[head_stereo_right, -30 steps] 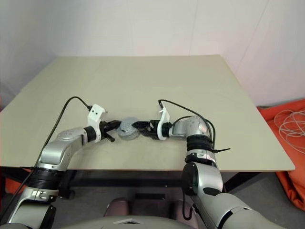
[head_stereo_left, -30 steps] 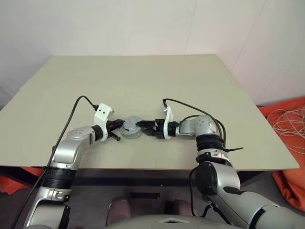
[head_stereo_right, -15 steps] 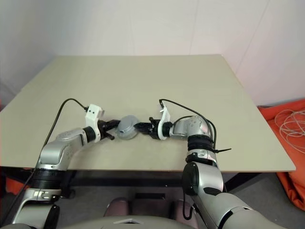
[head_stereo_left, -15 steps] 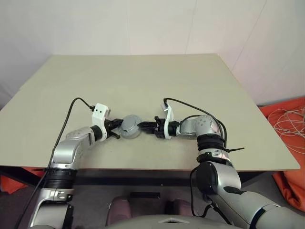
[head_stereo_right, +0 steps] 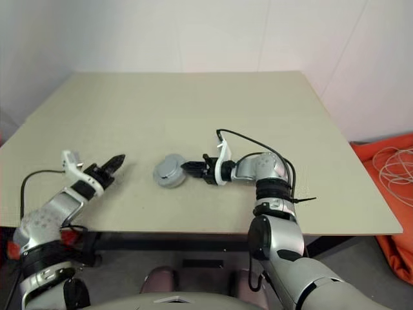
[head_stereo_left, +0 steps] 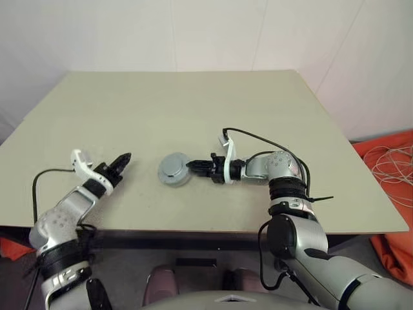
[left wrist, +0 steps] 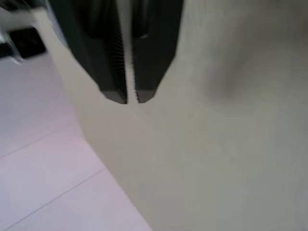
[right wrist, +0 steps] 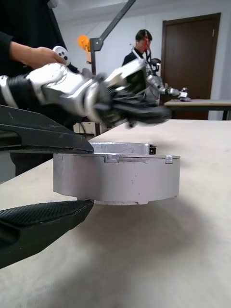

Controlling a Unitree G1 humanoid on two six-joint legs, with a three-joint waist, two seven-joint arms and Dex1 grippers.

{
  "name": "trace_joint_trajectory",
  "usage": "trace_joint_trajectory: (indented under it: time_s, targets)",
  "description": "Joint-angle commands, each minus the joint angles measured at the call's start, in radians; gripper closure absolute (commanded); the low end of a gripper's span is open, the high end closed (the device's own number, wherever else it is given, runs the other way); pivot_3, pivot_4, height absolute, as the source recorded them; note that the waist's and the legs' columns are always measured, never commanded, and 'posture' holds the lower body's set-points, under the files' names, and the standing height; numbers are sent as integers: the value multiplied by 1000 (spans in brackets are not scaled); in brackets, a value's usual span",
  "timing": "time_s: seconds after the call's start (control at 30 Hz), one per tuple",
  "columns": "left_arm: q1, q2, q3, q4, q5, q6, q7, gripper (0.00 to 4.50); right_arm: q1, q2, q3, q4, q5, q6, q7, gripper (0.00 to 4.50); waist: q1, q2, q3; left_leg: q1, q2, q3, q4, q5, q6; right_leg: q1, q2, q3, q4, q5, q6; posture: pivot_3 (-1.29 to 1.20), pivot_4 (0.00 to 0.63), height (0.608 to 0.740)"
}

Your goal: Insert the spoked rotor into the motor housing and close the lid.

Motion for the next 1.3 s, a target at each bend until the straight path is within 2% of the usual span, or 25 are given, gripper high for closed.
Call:
trace_joint_trajectory:
  time_s: [0.03, 0.33, 0.73, 1.3]
  targets:
    - [38, -9, 23, -82, -173, 66, -40, 3004, -60, 2, -38, -23, 67, 5, 17, 3340, 6, -2, 1, 0, 0, 0, 0, 0, 0, 0, 0, -1, 0, -2, 4, 0, 0, 740]
    - [112, -99, -2, -92, -422, 108, 14, 15, -105, 15, -106, -29, 107, 41, -6, 3340, 9, -4, 3, 2, 1, 0, 1, 1, -1, 2, 0, -1, 0, -2, 4, 0, 0, 740]
    - [45, -111, -120, -64, -581, 87, 142, 0, -114, 58, -157, -102, 147, 125, -38, 3340, 23, -4, 3, 1, 1, 0, 0, 1, -1, 1, 1, 0, 0, -2, 5, 0, 0, 740]
    - [55, -91, -190, -62, -656, 25, 200, 0, -128, 78, -200, -132, 144, 143, -50, 3340, 24, -4, 3, 1, 1, 0, 2, 1, -1, 2, 0, 0, 1, -2, 5, 0, 0, 740]
